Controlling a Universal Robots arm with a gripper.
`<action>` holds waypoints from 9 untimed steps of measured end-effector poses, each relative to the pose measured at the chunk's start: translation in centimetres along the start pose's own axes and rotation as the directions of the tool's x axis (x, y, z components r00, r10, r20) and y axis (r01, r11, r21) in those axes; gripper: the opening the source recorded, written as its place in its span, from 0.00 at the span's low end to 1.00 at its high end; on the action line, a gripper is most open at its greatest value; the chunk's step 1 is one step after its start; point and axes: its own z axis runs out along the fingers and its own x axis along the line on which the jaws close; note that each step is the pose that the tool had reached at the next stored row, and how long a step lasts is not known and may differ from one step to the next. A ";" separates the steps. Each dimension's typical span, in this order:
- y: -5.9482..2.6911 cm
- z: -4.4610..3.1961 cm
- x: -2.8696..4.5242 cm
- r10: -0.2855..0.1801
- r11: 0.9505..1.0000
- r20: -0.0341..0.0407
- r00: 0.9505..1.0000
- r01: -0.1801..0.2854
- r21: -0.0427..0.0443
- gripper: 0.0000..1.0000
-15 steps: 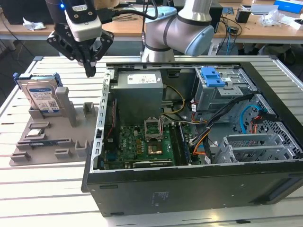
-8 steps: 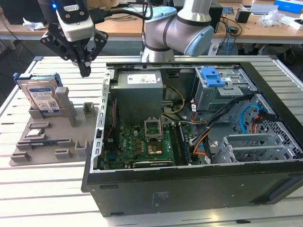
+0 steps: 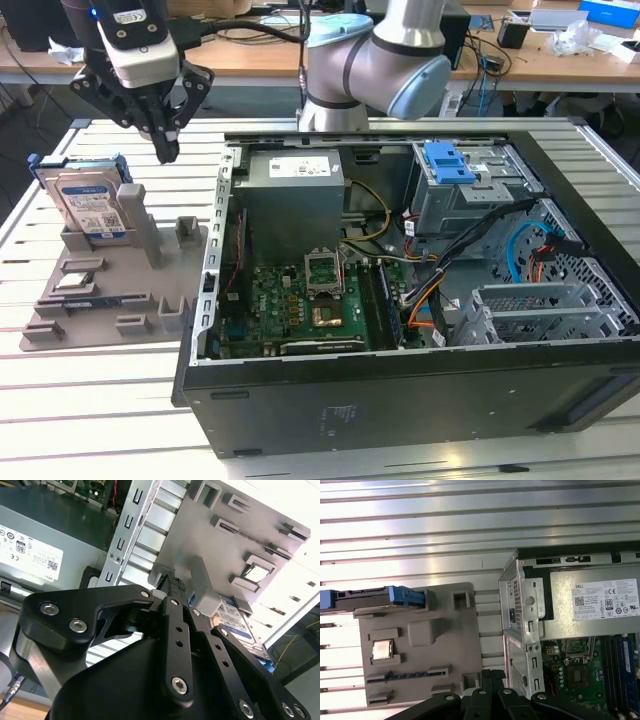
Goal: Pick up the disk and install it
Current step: 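Reach for the disk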
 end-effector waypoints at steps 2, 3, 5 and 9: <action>-0.03 -0.01 0.38 0.000 1.000 0.000 1.000 0.000 0.000 0.11; -0.04 -0.02 0.58 0.000 1.000 0.000 1.000 0.000 0.000 0.11; -0.08 -0.03 1.06 0.000 1.000 0.000 1.000 0.000 0.000 0.11; -0.14 -0.05 1.82 0.000 1.000 0.000 1.000 0.000 0.000 0.11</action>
